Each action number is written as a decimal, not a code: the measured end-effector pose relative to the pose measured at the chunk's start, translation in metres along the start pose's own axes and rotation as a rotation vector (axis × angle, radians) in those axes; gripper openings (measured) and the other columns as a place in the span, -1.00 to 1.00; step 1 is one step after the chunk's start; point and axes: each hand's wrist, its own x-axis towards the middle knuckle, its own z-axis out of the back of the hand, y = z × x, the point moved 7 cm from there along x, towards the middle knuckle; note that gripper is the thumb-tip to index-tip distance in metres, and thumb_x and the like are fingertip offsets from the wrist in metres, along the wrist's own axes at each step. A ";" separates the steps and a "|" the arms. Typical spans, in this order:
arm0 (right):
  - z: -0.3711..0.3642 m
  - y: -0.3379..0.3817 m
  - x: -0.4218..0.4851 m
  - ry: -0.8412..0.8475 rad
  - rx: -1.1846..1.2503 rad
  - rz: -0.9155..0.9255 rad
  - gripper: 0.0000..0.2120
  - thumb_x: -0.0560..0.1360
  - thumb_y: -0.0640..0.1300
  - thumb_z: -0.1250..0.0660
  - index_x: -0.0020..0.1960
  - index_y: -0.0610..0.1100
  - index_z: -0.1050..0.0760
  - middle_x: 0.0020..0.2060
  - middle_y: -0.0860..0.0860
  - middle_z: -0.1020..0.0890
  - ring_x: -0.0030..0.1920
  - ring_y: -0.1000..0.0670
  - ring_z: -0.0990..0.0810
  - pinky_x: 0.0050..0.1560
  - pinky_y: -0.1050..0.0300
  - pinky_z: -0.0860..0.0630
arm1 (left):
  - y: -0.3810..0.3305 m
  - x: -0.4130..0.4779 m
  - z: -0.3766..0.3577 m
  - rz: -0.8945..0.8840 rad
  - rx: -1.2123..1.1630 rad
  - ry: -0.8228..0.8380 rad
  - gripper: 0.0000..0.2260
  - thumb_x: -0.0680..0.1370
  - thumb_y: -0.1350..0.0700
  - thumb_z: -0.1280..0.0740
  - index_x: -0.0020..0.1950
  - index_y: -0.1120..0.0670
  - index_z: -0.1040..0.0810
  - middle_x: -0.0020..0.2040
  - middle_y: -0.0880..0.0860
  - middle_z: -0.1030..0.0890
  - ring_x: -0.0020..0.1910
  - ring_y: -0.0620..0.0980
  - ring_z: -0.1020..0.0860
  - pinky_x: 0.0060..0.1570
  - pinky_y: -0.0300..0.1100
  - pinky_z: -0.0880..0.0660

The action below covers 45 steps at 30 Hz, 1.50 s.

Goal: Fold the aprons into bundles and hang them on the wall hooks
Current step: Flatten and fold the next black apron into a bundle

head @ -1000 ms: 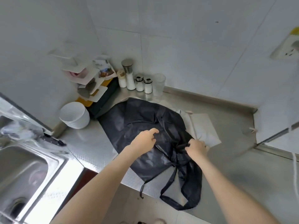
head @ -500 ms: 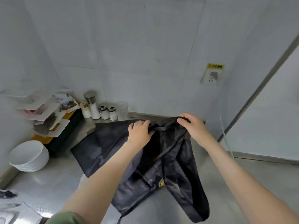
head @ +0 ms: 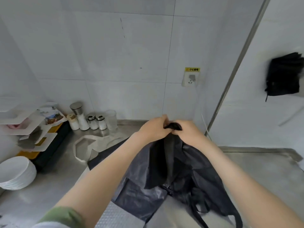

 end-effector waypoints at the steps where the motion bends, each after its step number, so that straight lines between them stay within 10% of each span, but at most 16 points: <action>1: 0.006 -0.003 -0.003 -0.040 0.024 -0.019 -0.73 0.54 -0.23 -0.32 0.24 -0.14 -0.53 0.11 -0.06 -0.62 0.13 -0.06 -0.56 0.09 0.16 -0.44 | 0.007 -0.004 -0.001 0.016 -0.055 0.028 -0.67 0.50 -0.09 -0.36 0.15 0.06 -0.43 0.12 0.04 -0.56 0.12 0.07 -0.52 0.14 -0.01 -0.46; 6: 0.040 -0.021 -0.016 -0.210 0.404 -0.153 -0.79 0.58 -0.23 -0.27 0.19 -0.16 -0.53 0.09 0.02 -0.58 0.09 0.04 -0.52 0.06 0.23 -0.36 | 0.065 -0.032 -0.020 0.162 0.281 0.187 -0.31 0.43 -0.24 -0.38 0.48 -0.11 -0.20 0.43 0.00 -0.34 0.43 0.08 -0.27 0.44 0.28 0.02; 9: 0.048 -0.033 -0.017 -0.257 0.156 -0.208 -0.72 0.58 -0.19 -0.25 0.28 -0.19 -0.44 0.20 -0.10 -0.54 0.24 -0.12 -0.48 0.16 0.09 -0.38 | 0.071 -0.035 -0.011 0.185 0.294 0.019 -0.84 0.63 -0.04 -0.17 0.06 0.02 -0.42 0.04 0.05 -0.59 0.16 0.13 -0.50 0.37 0.13 -0.17; 11: 0.036 -0.024 -0.018 -0.167 -0.282 -0.160 -0.40 0.53 -0.11 -0.30 0.50 -0.10 -0.13 0.42 -0.11 -0.30 0.44 -0.14 -0.23 0.37 -0.02 -0.18 | 0.055 -0.036 -0.005 0.152 0.221 -0.059 -0.82 0.67 0.04 -0.07 -0.07 0.06 -0.34 -0.17 0.08 -0.56 -0.04 0.18 -0.54 0.07 -0.06 -0.34; 15: -0.019 0.034 -0.029 0.136 -0.395 0.206 0.08 0.38 0.14 -0.46 0.52 0.15 0.33 0.56 -0.04 0.02 0.54 -0.03 0.11 0.49 -0.12 0.21 | 0.006 -0.026 0.004 0.021 0.155 -0.061 -0.77 0.67 0.13 -0.08 0.21 0.10 -0.48 0.06 0.15 -0.63 0.03 0.18 -0.57 0.00 -0.04 -0.47; 19: -0.019 0.030 -0.017 0.067 -0.016 0.035 -0.34 0.50 -0.10 -0.39 0.49 -0.05 -0.15 0.32 -0.11 -0.48 0.28 -0.11 -0.47 0.17 0.10 -0.39 | -0.014 -0.030 0.019 -0.014 -0.116 -0.117 -0.86 0.66 0.11 -0.15 0.09 0.06 -0.49 -0.05 0.04 -0.60 -0.08 -0.02 -0.54 -0.07 -0.19 -0.37; 22: 0.005 0.016 -0.013 -0.116 0.052 0.009 -0.89 0.57 -0.16 -0.28 0.03 -0.14 -0.55 -0.08 -0.03 -0.64 0.01 -0.07 -0.58 -0.16 0.16 -0.37 | 0.011 -0.045 0.026 0.024 -0.532 -0.128 -0.84 0.57 0.00 -0.33 0.09 0.02 -0.46 -0.04 -0.07 -0.58 -0.03 -0.15 -0.54 0.05 -0.24 -0.43; 26: 0.027 0.002 -0.019 -0.165 0.632 -0.073 -0.87 0.59 -0.21 -0.25 -0.01 -0.14 -0.58 -0.13 0.00 -0.67 -0.09 -0.01 -0.63 -0.03 0.14 -0.52 | 0.069 -0.068 0.006 0.197 -0.305 0.084 -0.30 0.27 -0.29 -0.45 0.36 -0.12 -0.39 0.29 -0.19 -0.48 0.29 -0.17 -0.41 0.32 -0.15 -0.32; 31: 0.025 -0.005 -0.027 -0.048 1.104 -0.136 -0.86 0.60 -0.25 -0.22 0.02 -0.16 -0.57 -0.20 -0.02 -0.70 -0.19 0.03 -0.67 -0.19 0.22 -0.60 | 0.072 -0.072 -0.004 0.298 -0.487 -0.055 -0.90 0.59 0.19 -0.31 -0.12 0.07 -0.48 0.03 0.01 -0.65 0.03 -0.09 -0.56 -0.18 -0.32 -0.40; 38: 0.007 -0.007 -0.041 0.165 1.249 -0.079 -0.76 0.54 -0.21 -0.24 0.17 -0.21 -0.52 0.01 -0.10 -0.66 0.01 -0.06 -0.64 0.01 0.13 -0.59 | 0.015 -0.056 -0.009 0.125 -0.566 -0.028 -0.47 0.53 0.15 -0.40 0.42 -0.11 -0.28 0.40 -0.13 -0.27 0.40 -0.20 -0.20 0.41 -0.17 -0.17; 41: 0.004 -0.004 -0.050 0.294 1.280 -0.055 -0.72 0.46 -0.11 -0.34 0.12 -0.21 -0.56 0.00 -0.12 -0.66 0.00 -0.07 -0.65 0.05 0.11 -0.59 | 0.001 -0.052 -0.015 0.150 -0.591 0.008 -0.88 0.60 0.20 -0.29 0.04 0.00 -0.56 0.03 -0.09 -0.61 -0.02 -0.33 -0.54 0.10 -0.40 -0.41; 43: 0.003 -0.008 -0.056 0.376 1.277 -0.155 -0.62 0.37 0.07 -0.40 0.05 -0.18 -0.64 0.02 -0.11 -0.68 0.01 -0.06 -0.66 0.07 0.09 -0.58 | -0.001 -0.054 -0.009 0.149 -0.602 -0.066 -0.79 0.63 0.27 -0.21 -0.09 0.03 -0.55 -0.23 -0.16 -0.61 -0.29 -0.36 -0.52 -0.19 -0.41 -0.42; 45: 0.002 -0.025 -0.059 0.419 1.012 -0.327 -0.41 0.38 0.29 -0.27 0.20 -0.12 -0.59 0.18 -0.06 -0.62 0.17 -0.02 -0.60 0.24 0.03 -0.48 | -0.003 -0.055 0.004 0.086 -0.361 -0.122 -0.82 0.63 0.25 -0.21 0.00 0.07 -0.59 -0.16 -0.13 -0.65 -0.16 -0.23 -0.57 -0.11 -0.30 -0.45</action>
